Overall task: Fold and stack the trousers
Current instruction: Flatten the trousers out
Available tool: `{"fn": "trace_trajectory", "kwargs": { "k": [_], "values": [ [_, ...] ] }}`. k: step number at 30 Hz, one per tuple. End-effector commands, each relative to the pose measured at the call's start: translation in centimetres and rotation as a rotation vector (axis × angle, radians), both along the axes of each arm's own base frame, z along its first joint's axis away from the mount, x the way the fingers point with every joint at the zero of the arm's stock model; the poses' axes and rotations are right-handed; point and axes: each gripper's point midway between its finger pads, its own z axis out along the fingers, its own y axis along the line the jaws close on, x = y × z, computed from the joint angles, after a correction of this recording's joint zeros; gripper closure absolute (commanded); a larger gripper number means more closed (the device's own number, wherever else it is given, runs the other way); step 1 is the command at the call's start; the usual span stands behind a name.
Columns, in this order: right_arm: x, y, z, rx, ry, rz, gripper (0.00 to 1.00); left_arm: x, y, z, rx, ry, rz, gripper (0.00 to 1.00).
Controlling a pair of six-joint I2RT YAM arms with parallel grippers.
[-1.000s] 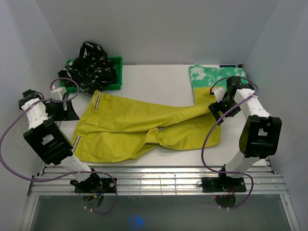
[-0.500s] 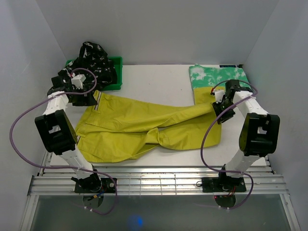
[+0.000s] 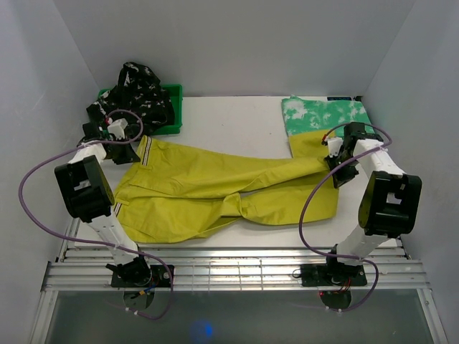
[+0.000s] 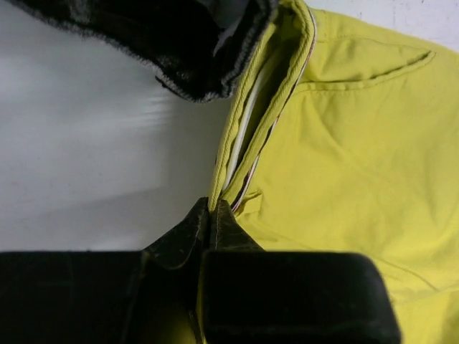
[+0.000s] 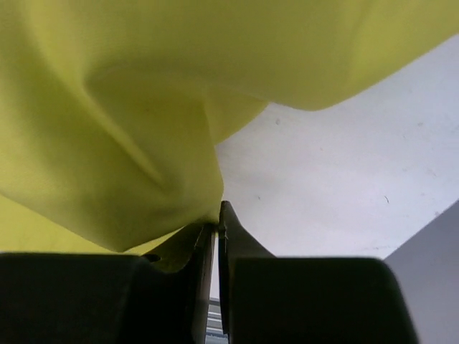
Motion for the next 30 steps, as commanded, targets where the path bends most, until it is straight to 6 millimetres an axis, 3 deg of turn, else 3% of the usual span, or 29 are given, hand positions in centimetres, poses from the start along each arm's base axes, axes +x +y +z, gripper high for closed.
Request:
{"fn": "trace_trajectory", "kwargs": {
  "k": [1, 4, 9, 11, 15, 18, 21, 22, 23, 25, 26, 27, 29, 30],
  "values": [
    [-0.8, -3.6, 1.9, -0.1, -0.037, -0.047, 0.92, -0.7, 0.1, 2.0, -0.028, -0.046, 0.007, 1.0],
    [-1.9, -5.8, 1.9, -0.137, -0.013, -0.083, 0.92, -1.4, 2.2, 2.3, 0.005, -0.045, 0.066, 1.0],
    [-4.8, -9.6, 1.5, -0.2, 0.055, -0.123, 0.92, -3.2, 7.9, 1.7, 0.097, -0.006, 0.2, 1.0],
    [-6.0, -10.2, 1.0, -0.211, 0.085, -0.115, 0.92, -3.7, 9.3, 1.2, 0.126, 0.009, 0.219, 1.0],
    [-7.8, -11.4, 0.4, -0.233, 0.125, -0.115, 0.92, -4.0, 9.9, 0.4, 0.128, 0.026, 0.225, 1.0],
    [-8.8, -10.8, 0.0, -0.203, 0.154, -0.062, 0.92, -3.8, 9.8, 0.1, 0.113, 0.032, 0.218, 1.0],
    [-9.2, -10.0, 0.1, -0.162, 0.165, 0.002, 0.82, -3.8, 10.3, -0.1, 0.144, 0.037, 0.2, 1.0],
    [-8.9, -9.7, 0.4, -0.138, 0.155, 0.022, 0.76, -3.8, 10.4, -0.3, 0.156, 0.04, 0.185, 1.0],
    [-7.9, -9.7, 1.3, -0.127, 0.118, 0.033, 0.62, -4.0, 10.5, -0.5, 0.167, 0.051, 0.175, 1.0],
    [-6.1, -9.2, 2.3, -0.082, 0.063, 0.042, 0.44, -4.3, 11.1, -0.6, 0.214, 0.059, 0.15, 1.0],
    [-4.8, -8.7, 2.8, -0.044, 0.027, 0.042, 0.4, -4.3, 11.2, -0.5, 0.226, 0.058, 0.138, 1.0],
    [-2.3, -8.8, 4.1, -0.017, -0.034, 0.032, 0.39, -4.3, 11.3, -0.4, 0.234, 0.056, 0.124, 1.0],
    [0.3, -8.7, 5.2, 0.031, -0.079, -0.033, 0.39, -4.3, 11.2, -0.2, 0.247, 0.049, 0.078, 1.0],
    [3.2, -8.7, 6.5, 0.074, -0.137, -0.048, 0.39, -4.3, 11.2, 0.0, 0.249, 0.044, 0.069, 1.0]
  ]
}}
